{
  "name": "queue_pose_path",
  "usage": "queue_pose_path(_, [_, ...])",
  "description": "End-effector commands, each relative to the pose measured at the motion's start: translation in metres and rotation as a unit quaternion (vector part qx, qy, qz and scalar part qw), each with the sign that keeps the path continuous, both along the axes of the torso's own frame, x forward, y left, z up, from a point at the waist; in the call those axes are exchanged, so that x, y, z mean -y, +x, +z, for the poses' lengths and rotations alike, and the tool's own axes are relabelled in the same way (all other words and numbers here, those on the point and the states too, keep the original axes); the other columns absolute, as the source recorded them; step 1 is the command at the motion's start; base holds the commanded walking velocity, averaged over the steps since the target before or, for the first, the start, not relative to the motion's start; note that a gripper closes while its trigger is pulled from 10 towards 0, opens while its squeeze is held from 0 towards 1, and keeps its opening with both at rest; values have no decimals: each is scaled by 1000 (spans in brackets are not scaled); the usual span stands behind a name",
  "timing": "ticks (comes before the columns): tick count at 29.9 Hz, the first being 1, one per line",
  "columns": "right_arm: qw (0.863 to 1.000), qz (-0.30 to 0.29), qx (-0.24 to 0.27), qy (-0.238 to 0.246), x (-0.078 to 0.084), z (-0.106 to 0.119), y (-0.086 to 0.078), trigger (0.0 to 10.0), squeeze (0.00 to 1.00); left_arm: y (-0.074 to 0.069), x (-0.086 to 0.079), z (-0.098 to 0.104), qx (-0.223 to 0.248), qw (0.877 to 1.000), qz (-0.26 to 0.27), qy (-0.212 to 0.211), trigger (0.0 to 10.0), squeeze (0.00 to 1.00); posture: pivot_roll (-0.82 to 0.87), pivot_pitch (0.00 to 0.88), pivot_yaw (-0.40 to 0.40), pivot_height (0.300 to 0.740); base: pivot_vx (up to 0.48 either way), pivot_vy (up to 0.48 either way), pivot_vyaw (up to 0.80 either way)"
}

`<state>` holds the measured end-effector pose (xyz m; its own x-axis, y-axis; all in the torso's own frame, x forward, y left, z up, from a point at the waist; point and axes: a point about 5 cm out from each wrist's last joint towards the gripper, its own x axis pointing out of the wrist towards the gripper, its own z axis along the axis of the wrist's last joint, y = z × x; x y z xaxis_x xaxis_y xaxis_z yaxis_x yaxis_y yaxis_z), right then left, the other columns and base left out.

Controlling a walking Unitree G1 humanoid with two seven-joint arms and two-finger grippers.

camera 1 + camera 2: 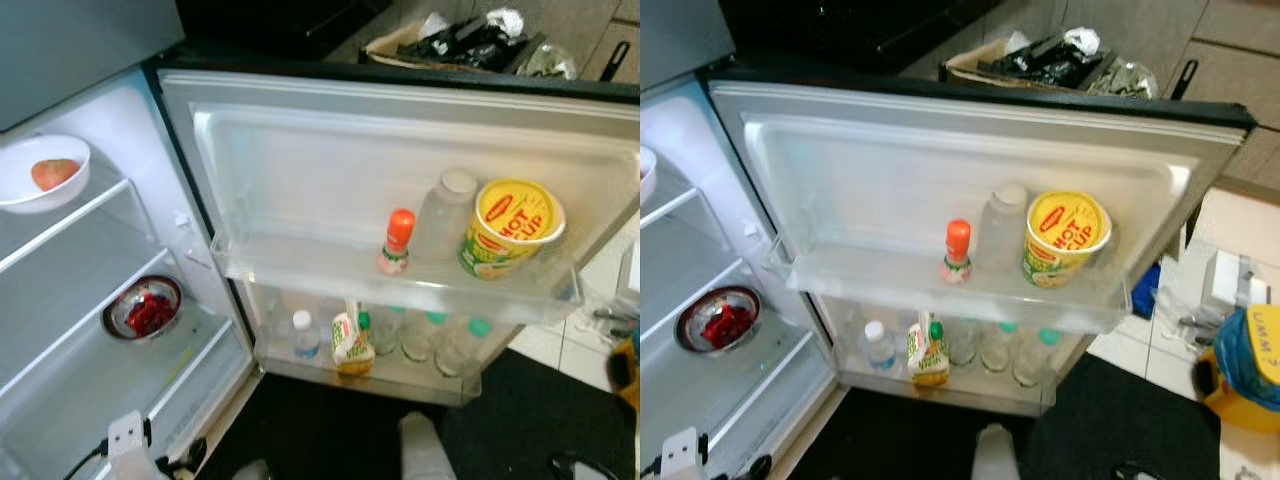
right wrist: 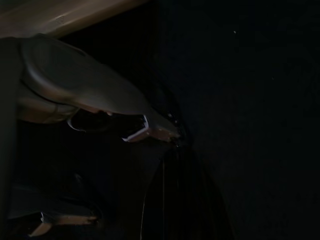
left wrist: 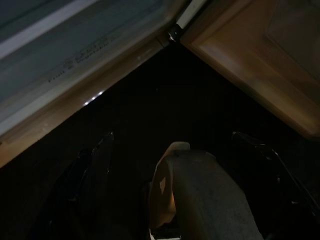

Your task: Restocking fridge

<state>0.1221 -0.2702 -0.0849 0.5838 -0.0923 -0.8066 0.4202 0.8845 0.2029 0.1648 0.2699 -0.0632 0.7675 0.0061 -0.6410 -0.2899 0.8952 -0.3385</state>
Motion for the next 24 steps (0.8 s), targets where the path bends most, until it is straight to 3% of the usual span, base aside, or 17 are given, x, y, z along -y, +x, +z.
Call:
queue_pose_path(1, [1000,-8,-3,4,-1,-2,-4,10000,0,-8,0,-4,-14,1000,8,-1,10000,0,-84,154,-2,607,-480,0,0])
queue_pose_path(24, [999,-4,41,31,-5,2,5,10000,0,-7,-1,-4,-22,1000,5,15,10000,0,-84,152,-3,684,0,0,0])
